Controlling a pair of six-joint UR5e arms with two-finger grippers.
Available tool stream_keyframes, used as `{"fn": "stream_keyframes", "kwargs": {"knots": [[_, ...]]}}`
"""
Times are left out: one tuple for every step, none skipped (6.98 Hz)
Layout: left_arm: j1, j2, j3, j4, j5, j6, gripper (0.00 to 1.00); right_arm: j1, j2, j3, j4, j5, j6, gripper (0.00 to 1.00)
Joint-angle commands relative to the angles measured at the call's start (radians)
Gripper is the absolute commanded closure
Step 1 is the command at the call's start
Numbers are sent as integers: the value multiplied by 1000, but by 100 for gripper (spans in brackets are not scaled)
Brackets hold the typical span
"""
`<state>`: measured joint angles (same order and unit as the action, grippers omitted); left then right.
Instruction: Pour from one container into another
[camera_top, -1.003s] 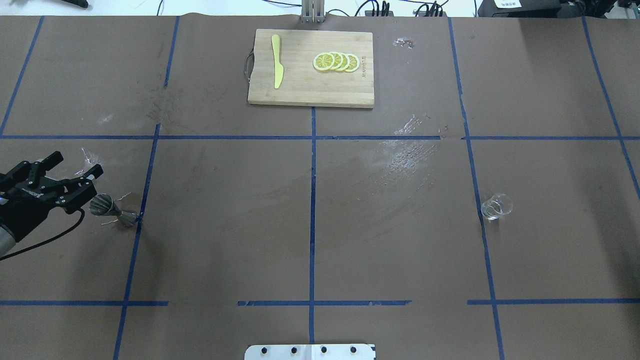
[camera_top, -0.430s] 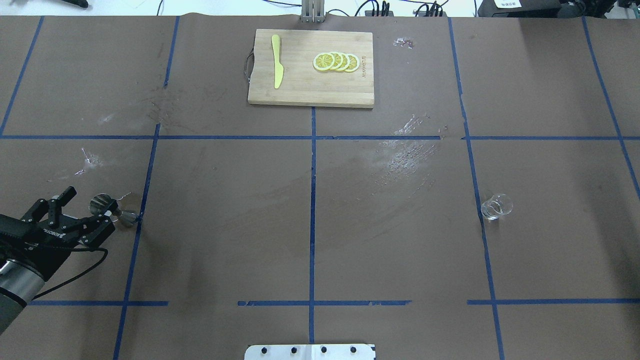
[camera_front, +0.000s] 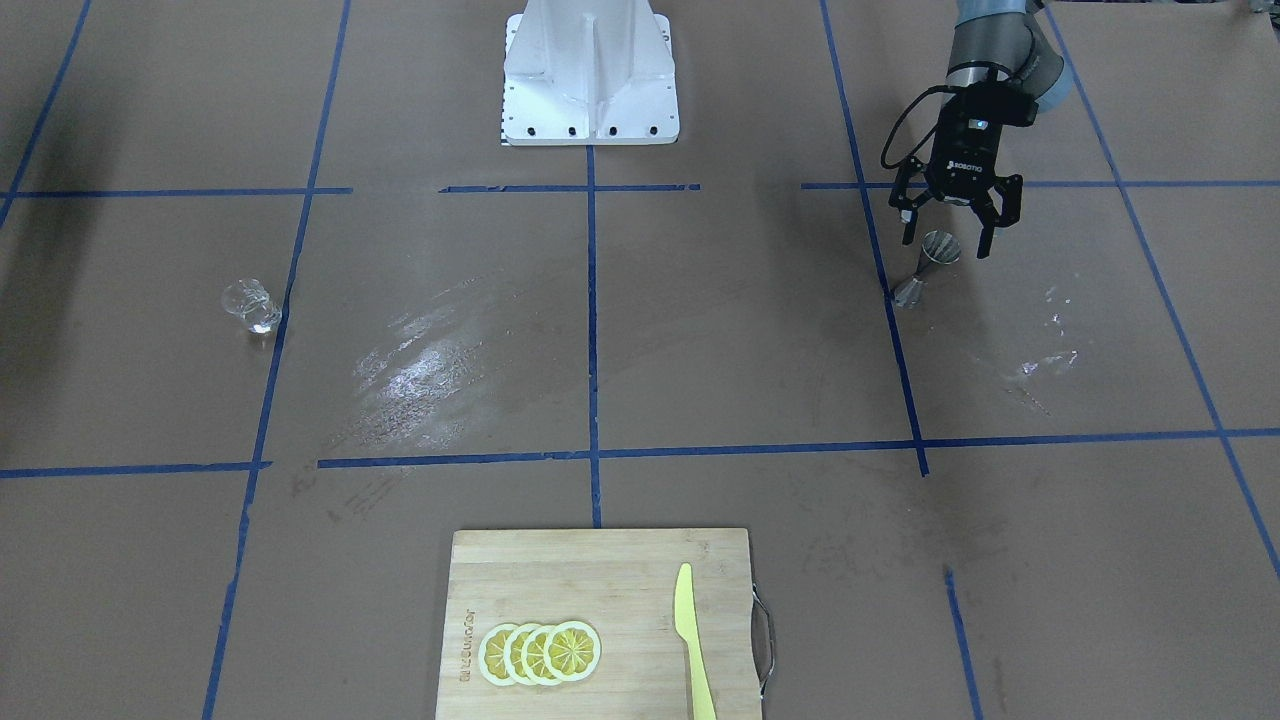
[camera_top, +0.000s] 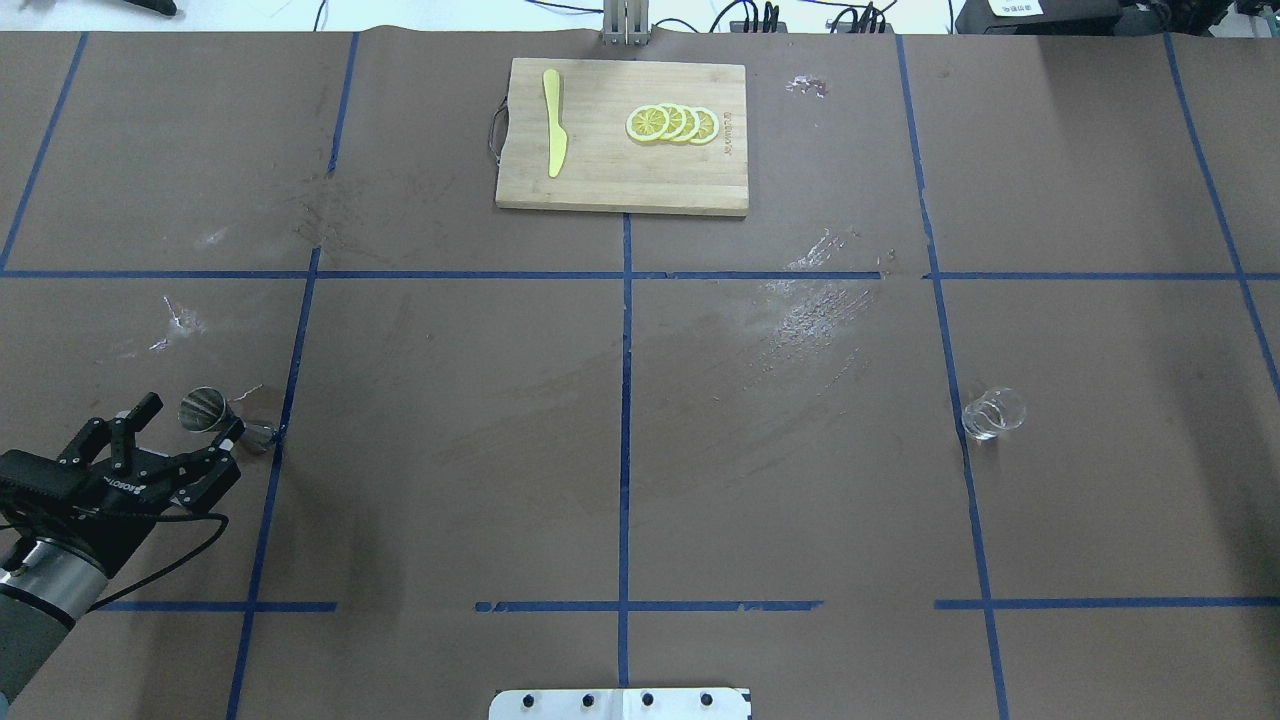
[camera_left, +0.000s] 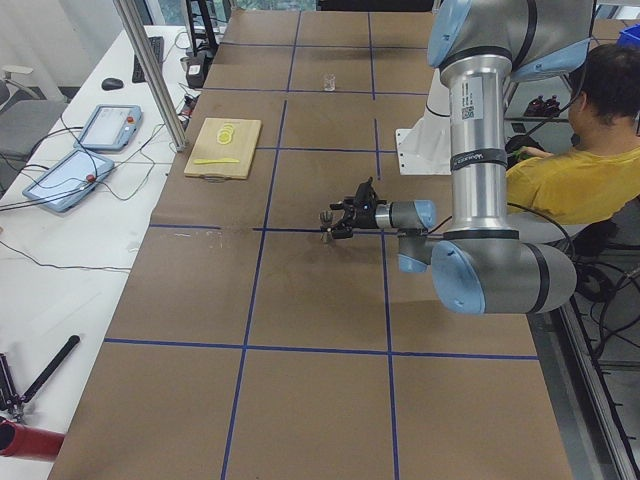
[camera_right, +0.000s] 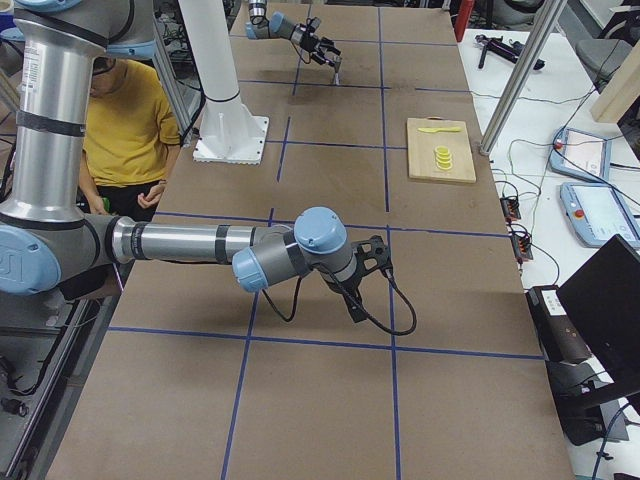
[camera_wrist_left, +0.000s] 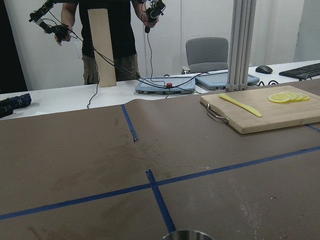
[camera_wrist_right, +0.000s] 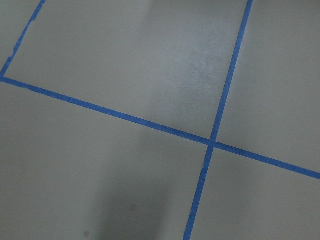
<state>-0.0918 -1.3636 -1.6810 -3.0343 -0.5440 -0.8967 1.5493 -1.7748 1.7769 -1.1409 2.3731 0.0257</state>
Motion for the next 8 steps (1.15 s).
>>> {"fn": "stream_keyframes", "kwargs": {"knots": [[10, -64, 73, 0, 12, -11, 1, 0, -2, -1, 0, 0, -1, 0], [11, -86, 111, -1, 12, -33, 6, 0, -3, -1, 0, 0, -1, 0], [11, -89, 116, -1, 10, -37, 15, 0, -3, -1, 0, 0, 0, 0], [11, -89, 122, -3, 10, -38, 18, 0, -3, -1, 0, 0, -1, 0], [11, -89, 122, -9, 10, -39, 26, 0, -3, -1, 0, 0, -1, 0], [11, -89, 122, -9, 10, -47, 34, 0, -2, 1, 1, 0, -1, 0], [11, -91, 141, -11, 10, -60, 39, 0, -2, 1, 1, 0, 0, 0], [11, -92, 147, -11, 10, -65, 40, 0, -3, 1, 1, 0, 0, 0]]}}
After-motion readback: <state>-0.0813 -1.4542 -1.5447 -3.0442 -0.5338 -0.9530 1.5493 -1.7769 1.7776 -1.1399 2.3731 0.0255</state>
